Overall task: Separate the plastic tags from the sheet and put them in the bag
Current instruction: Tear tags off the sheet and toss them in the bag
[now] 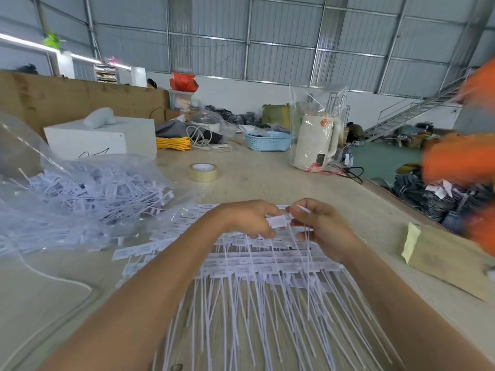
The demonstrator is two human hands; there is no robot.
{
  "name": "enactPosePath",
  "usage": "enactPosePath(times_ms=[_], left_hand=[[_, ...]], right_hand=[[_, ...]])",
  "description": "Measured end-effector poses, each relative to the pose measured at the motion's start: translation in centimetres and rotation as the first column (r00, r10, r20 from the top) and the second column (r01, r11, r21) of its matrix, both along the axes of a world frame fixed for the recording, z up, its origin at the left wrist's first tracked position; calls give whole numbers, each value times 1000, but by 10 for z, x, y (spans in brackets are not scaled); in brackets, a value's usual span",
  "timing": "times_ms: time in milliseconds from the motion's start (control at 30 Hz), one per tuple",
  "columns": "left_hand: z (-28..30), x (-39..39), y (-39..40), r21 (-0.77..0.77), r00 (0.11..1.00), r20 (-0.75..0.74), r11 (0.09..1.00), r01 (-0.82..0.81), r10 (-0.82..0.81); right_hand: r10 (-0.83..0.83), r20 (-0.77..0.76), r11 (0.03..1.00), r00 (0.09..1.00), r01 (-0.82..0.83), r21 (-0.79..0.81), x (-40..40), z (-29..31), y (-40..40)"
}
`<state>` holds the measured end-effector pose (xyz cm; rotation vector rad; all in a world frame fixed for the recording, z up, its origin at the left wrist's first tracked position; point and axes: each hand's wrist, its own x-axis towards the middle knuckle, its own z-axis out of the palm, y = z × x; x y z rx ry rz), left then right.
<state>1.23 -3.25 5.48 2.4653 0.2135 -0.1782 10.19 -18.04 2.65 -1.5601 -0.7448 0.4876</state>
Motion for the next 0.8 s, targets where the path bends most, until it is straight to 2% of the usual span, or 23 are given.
enactPosePath(times_ms=[67,200,400,533,667,800], left_hand=[[-1,1,-3,25,999,34,999,22,-23],[-1,1,-3,-51,994,109,998,31,-25],[-7,3,7,8,996,64,998,-64,63],[-8,0,7,-159,994,81,985,-64,78],[-7,1,7,-129,990,94,988,-89,101],[-5,1,7,-203,986,103,973,-107,130]], right_hand=[[39,69,999,997,-38,-15,-5,-5,3],[60,229,995,972,-39,-95,-8,-10,7],[-21,280,999,960,30,-29,-1,-10,4],[-12,271,994,963,42,-104,-1,-11,5],[49,260,988,964,-9,-154,-2,-12,4],[27,381,993,924,18,-115,-4,-11,4]])
